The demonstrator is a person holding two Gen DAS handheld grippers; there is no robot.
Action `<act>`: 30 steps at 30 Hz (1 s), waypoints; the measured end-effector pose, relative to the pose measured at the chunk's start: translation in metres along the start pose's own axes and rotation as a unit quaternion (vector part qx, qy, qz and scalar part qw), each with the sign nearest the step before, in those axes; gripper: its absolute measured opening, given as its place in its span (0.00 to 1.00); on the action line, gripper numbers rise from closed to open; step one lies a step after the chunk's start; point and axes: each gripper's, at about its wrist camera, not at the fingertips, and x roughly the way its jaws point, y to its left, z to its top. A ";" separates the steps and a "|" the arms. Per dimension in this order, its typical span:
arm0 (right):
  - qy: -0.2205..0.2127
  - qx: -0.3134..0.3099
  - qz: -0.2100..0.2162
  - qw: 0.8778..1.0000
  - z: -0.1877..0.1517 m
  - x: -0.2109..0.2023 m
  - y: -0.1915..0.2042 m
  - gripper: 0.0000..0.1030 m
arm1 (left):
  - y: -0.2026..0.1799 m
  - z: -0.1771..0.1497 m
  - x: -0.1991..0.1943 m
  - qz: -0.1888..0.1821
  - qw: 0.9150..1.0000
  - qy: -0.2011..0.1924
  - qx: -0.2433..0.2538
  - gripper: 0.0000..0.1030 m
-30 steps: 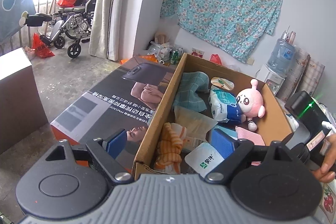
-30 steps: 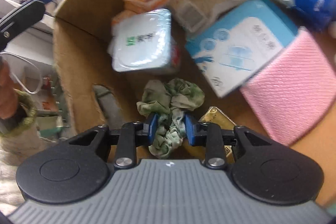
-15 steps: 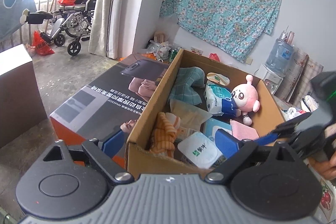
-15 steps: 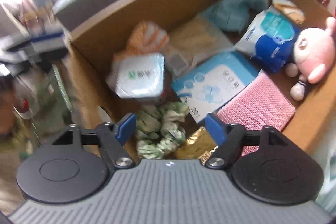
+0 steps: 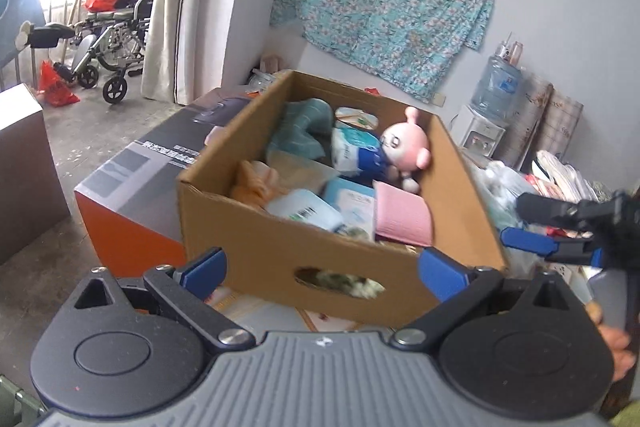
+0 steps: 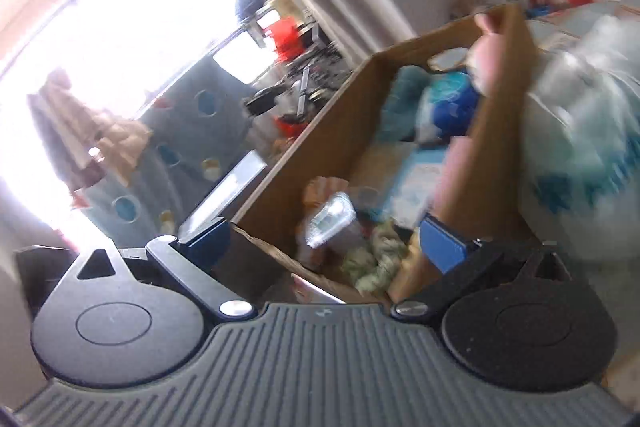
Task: Organize soft objects
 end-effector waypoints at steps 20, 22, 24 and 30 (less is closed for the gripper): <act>-0.064 -0.124 -0.299 0.944 -0.063 -0.024 0.042 0.99 | -0.042 -0.025 0.010 0.096 0.995 0.016 0.031 1.00; -0.062 -0.130 -0.315 0.938 -0.066 -0.023 0.044 0.99 | -0.042 -0.026 0.011 0.101 0.994 0.012 0.037 1.00; -0.061 -0.135 -0.331 0.932 -0.067 -0.022 0.045 0.99 | -0.043 -0.026 0.010 0.109 0.993 0.003 0.046 1.00; -0.059 -0.134 -0.331 0.932 -0.065 -0.020 0.048 0.99 | -0.045 -0.023 0.008 0.115 0.992 -0.006 0.055 1.00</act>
